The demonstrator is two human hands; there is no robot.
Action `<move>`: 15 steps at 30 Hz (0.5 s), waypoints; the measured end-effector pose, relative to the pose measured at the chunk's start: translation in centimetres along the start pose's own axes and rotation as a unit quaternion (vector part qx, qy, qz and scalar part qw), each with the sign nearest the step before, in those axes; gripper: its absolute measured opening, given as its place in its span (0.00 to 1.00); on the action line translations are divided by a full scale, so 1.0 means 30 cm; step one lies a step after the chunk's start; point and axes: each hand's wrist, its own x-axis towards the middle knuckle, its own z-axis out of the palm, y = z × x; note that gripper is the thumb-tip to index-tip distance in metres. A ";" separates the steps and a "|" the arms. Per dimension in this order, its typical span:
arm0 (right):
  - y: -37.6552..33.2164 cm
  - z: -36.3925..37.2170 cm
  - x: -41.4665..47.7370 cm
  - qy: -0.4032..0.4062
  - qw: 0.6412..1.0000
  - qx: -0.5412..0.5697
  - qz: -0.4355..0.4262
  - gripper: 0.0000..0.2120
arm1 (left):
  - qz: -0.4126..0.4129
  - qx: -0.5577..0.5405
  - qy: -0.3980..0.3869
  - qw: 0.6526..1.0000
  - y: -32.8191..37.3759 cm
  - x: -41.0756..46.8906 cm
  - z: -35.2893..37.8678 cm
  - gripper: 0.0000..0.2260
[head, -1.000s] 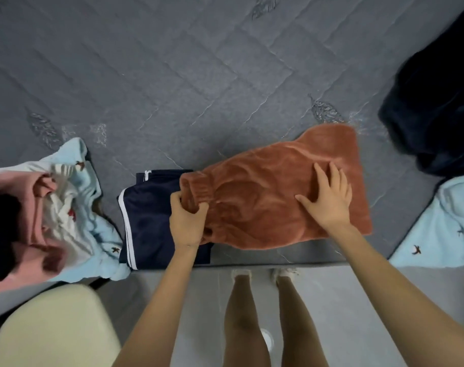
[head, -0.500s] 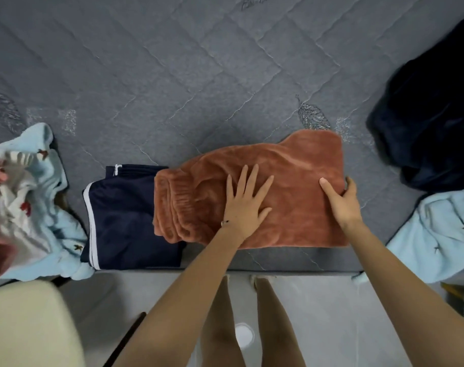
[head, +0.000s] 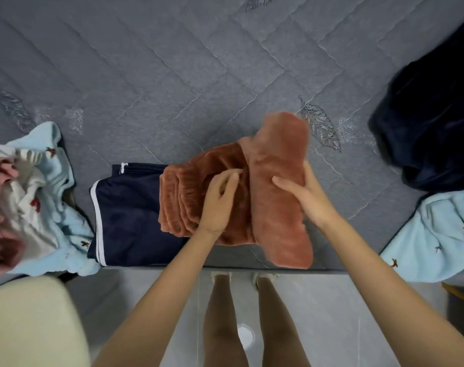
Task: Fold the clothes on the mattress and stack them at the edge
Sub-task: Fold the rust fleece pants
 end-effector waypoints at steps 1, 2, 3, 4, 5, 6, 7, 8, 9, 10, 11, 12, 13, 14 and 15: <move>-0.011 0.067 -0.005 -0.010 0.999 -0.044 -0.025 0.27 | -0.067 -0.085 -0.010 0.994 0.031 -0.013 -0.042 0.14; -0.019 0.136 -0.008 -0.016 0.993 -0.104 -0.053 0.28 | -0.122 -0.152 -0.017 0.981 0.049 -0.020 -0.089 0.18; -0.024 0.205 -0.014 -0.021 0.983 -0.162 -0.079 0.29 | -0.153 -0.195 -0.017 0.969 0.058 -0.024 -0.137 0.23; -0.023 0.268 -0.021 -0.026 0.975 -0.198 -0.098 0.29 | -0.163 -0.215 -0.013 0.963 0.061 -0.029 -0.184 0.26; -0.018 0.325 -0.029 -0.041 0.971 -0.212 -0.103 0.29 | -0.159 -0.222 -0.007 0.962 0.060 -0.035 -0.226 0.29; -0.011 0.376 -0.036 -0.069 0.970 -0.211 -0.096 0.29 | -0.150 -0.218 0.003 0.964 0.055 -0.038 -0.262 0.31; -0.002 0.421 -0.041 -0.108 0.969 -0.208 -0.081 0.29 | -0.139 -0.205 0.014 0.969 0.048 -0.041 -0.294 0.32; 0.013 0.456 -0.041 -0.151 0.964 -0.211 -0.062 0.29 | -0.129 -0.180 0.027 0.975 0.038 -0.042 -0.321 0.32; 0.030 0.481 -0.037 -0.190 0.954 -0.225 -0.053 0.29 | -0.122 -0.142 0.045 0.981 0.025 -0.041 -0.342 0.29; 0.041 0.494 -0.029 -0.216 0.942 -0.250 -0.059 0.28 | -0.113 -0.095 0.072 0.986 0.009 -0.036 -0.358 0.24; 0.047 0.497 -0.021 -0.224 0.931 -0.276 -0.076 0.26 | -0.099 -0.036 0.108 0.989 -0.014 -0.027 -0.372 0.19; 0.048 0.491 -0.012 -0.204 0.927 -0.298 -0.103 0.24 | -0.077 0.037 0.146 0.986 -0.037 -0.021 -0.382 0.16; 0.050 0.478 0.000 -0.149 0.927 -0.313 -0.141 0.21 | -0.049 0.109 0.176 0.977 -0.061 -0.011 -0.387 0.13; 0.054 0.458 0.012 -0.072 0.926 -0.322 -0.181 0.19 | -0.023 0.167 0.197 0.966 -0.085 -0.004 -0.389 0.13; 0.059 0.434 0.027 0.002 0.920 -0.331 -0.211 0.20 | -0.011 0.198 0.208 0.958 -0.106 0.003 -0.386 0.15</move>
